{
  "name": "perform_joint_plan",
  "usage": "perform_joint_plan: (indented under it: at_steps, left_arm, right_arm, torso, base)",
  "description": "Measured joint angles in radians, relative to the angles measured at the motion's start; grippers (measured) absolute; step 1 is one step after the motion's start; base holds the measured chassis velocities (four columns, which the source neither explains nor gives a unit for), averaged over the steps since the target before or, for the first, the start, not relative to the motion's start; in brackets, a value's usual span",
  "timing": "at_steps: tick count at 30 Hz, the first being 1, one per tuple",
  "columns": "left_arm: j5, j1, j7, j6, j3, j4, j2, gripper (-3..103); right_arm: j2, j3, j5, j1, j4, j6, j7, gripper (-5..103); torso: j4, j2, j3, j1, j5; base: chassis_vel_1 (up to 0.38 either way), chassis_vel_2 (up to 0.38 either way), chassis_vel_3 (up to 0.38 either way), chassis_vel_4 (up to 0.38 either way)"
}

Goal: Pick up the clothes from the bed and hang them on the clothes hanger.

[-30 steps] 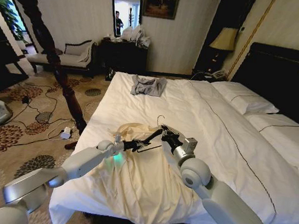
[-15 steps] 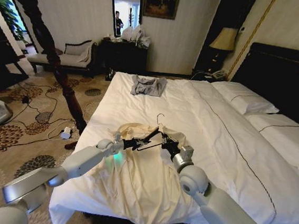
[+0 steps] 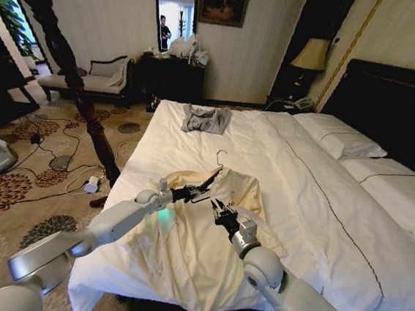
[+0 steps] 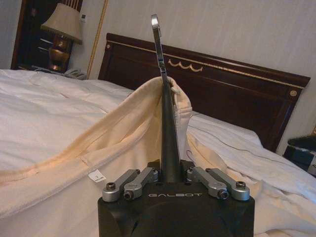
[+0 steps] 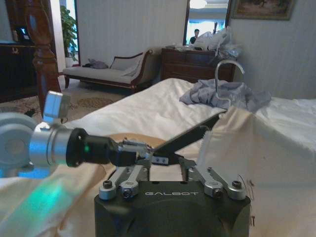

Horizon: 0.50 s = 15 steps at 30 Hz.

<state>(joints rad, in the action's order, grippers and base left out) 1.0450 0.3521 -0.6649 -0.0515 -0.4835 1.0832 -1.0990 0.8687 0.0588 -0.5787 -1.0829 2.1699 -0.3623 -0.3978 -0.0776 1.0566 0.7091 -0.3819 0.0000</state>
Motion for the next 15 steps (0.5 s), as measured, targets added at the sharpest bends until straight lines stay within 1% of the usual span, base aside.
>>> perform_joint_plan:
  at_steps: [1, 4, 5, 6, 7, 8, 9, 10, 12, 13, 14, 15]
  left_arm:
    - [0.000, 0.000, 0.000, 0.000, 0.000, 0.000, 0.000, 19]
    - [-0.001, 0.006, 0.004, -0.002, 0.006, 0.023, 0.007, 19]
    - [-0.001, 0.006, 0.004, -0.002, 0.006, 0.023, 0.007, 19]
    - [-0.001, 0.007, 0.005, -0.002, 0.006, 0.033, 0.013, 19]
    - [-0.001, 0.008, 0.007, -0.002, 0.006, 0.042, 0.018, 19]
    - [-0.001, 0.008, 0.007, -0.002, 0.006, 0.050, 0.023, 19]
    - [-0.001, 0.008, 0.007, -0.002, 0.006, 0.050, 0.023, 19]
    - [0.000, 0.008, 0.007, -0.003, 0.005, 0.061, 0.032, 19]
    - [0.000, 0.010, 0.007, -0.003, 0.005, 0.076, 0.041, 19]
    - [0.000, 0.011, 0.007, -0.002, 0.005, 0.084, 0.045, 19]
    - [0.000, 0.011, 0.007, -0.002, 0.005, 0.084, 0.045, 19]
    - [0.000, 0.013, 0.007, -0.001, 0.004, 0.094, 0.051, 19]
  right_arm:
    - [0.000, 0.000, 0.000, 0.000, 0.000, 0.000, 0.000, 33]
    - [-0.001, -0.036, 0.015, 0.001, -0.017, 0.008, 0.000, 50]
    - [-0.001, -0.036, 0.015, 0.001, -0.017, 0.008, 0.000, 50]
    - [0.000, -0.053, 0.030, 0.004, -0.038, 0.015, -0.002, 56]
    - [0.000, -0.063, 0.047, 0.011, -0.057, 0.026, -0.004, 56]
    - [0.000, -0.071, 0.068, 0.021, -0.081, 0.037, -0.008, 61]
    - [0.000, -0.071, 0.068, 0.021, -0.081, 0.037, -0.008, 61]
    - [-0.003, -0.079, 0.100, 0.043, -0.123, 0.051, -0.013, 67]
    - [-0.014, -0.082, 0.139, 0.082, -0.177, 0.056, -0.022, 78]
    - [-0.020, -0.081, 0.165, 0.099, -0.200, 0.057, -0.022, 84]
    - [-0.020, -0.081, 0.165, 0.099, -0.200, 0.057, -0.022, 84]
    - [-0.026, -0.075, 0.197, 0.118, -0.222, 0.057, -0.022, 84]
  torso:
    - [0.0000, 0.000, 0.000, 0.000, 0.0000]
    - [-0.0001, 0.000, 0.000, 0.000, -0.0001]
    - [-0.0001, 0.000, 0.000, 0.000, -0.0001]
    - [-0.0002, 0.000, 0.000, 0.000, 0.0000]
    - [-0.0002, 0.000, 0.000, 0.000, 0.0002]
    - [-0.0002, 0.000, 0.000, 0.000, 0.0000]
    - [-0.0002, 0.000, 0.000, 0.000, 0.0000]
    - [-0.0002, 0.000, 0.000, 0.000, 0.0002]
    - [0.0002, 0.000, 0.000, 0.000, 0.0000]
    - [0.0000, 0.000, 0.000, 0.000, 0.0001]
    - [0.0000, 0.000, 0.000, 0.000, 0.0001]
    - [-0.0001, 0.000, 0.000, 0.000, 0.0000]
  base:
    - [0.000, 0.000, 0.000, 0.000]
    - [0.000, 0.000, 0.000, 0.000]
    - [0.000, 0.000, 0.000, 0.000]
    - [0.000, 0.000, 0.000, 0.000]
    - [0.000, 0.000, 0.000, 0.000]
    - [0.000, 0.000, 0.000, 0.000]
    - [0.000, 0.000, 0.000, 0.000]
    - [0.000, 0.000, 0.000, 0.000]
    - [0.000, 0.000, 0.000, 0.000]
    - [0.000, 0.000, 0.000, 0.000]
    - [0.000, 0.000, 0.000, 0.000]
    - [0.000, 0.000, 0.000, 0.000]
